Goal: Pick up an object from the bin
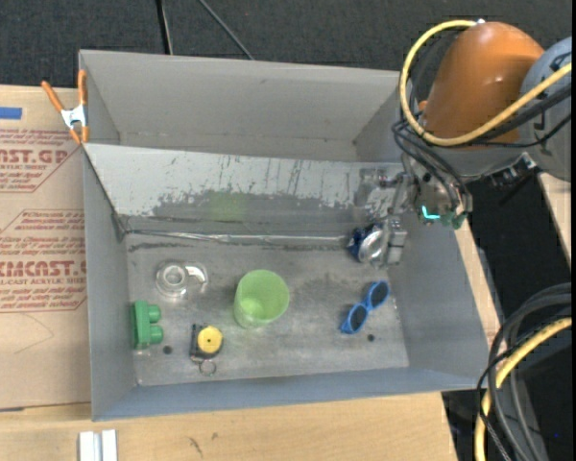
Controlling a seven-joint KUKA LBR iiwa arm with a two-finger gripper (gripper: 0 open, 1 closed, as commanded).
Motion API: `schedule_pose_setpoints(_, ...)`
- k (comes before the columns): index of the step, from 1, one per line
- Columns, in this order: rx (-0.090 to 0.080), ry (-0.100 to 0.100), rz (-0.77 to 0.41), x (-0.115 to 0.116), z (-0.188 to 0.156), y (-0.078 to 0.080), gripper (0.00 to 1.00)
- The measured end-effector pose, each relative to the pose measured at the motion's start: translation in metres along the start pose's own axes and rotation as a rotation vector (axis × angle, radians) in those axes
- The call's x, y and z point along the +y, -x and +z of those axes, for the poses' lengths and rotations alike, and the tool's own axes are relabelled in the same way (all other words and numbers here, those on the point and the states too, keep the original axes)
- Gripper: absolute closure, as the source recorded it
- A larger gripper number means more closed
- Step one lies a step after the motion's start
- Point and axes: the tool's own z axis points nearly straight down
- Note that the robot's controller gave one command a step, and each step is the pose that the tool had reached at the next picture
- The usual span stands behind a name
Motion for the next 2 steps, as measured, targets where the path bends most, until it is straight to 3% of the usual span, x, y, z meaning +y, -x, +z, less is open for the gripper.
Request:
schedule_pose_setpoints(1,0.001,0.0,-0.127,-0.035,0.078,-0.033,0.0)
schedule_pose_setpoints(2,0.001,0.001,-0.285,-0.049,0.162,-0.066,0.0)
